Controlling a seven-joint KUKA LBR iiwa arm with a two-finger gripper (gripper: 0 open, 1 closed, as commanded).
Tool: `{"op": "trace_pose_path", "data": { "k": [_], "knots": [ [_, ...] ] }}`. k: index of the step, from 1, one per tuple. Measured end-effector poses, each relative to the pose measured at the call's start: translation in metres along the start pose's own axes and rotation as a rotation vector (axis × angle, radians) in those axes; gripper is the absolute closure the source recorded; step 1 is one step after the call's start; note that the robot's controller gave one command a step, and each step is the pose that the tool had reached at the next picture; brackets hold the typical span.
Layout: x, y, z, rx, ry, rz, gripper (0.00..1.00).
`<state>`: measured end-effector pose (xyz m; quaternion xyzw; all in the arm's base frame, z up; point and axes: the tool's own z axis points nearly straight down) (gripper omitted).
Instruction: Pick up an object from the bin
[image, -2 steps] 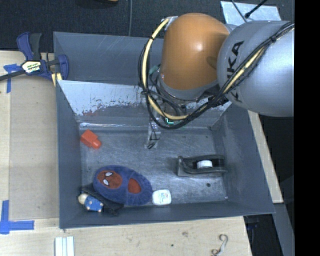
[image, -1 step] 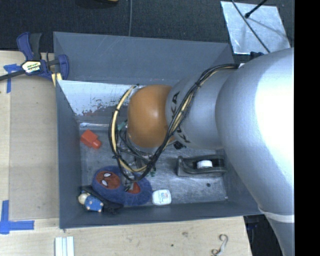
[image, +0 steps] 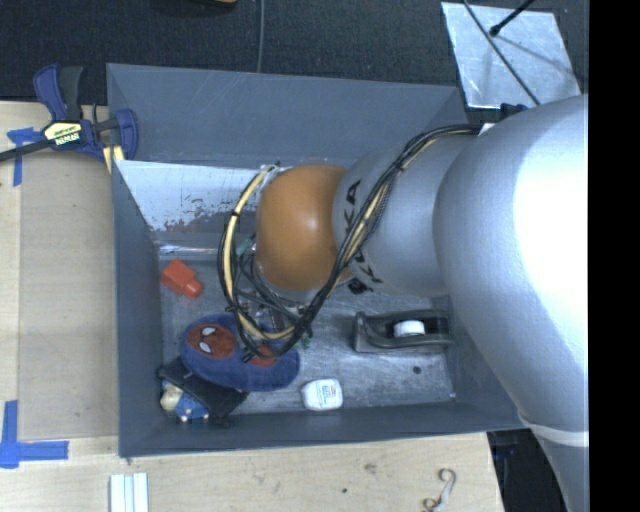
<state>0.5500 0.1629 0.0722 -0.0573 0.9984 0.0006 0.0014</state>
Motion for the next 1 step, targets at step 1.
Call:
{"op": "trace_pose_path", "data": {
  "k": [1],
  "knots": [
    [-0.0301, 0.0143, -0.2113, 0.0, -0.01, -0.256, 1.0]
  ]
}}
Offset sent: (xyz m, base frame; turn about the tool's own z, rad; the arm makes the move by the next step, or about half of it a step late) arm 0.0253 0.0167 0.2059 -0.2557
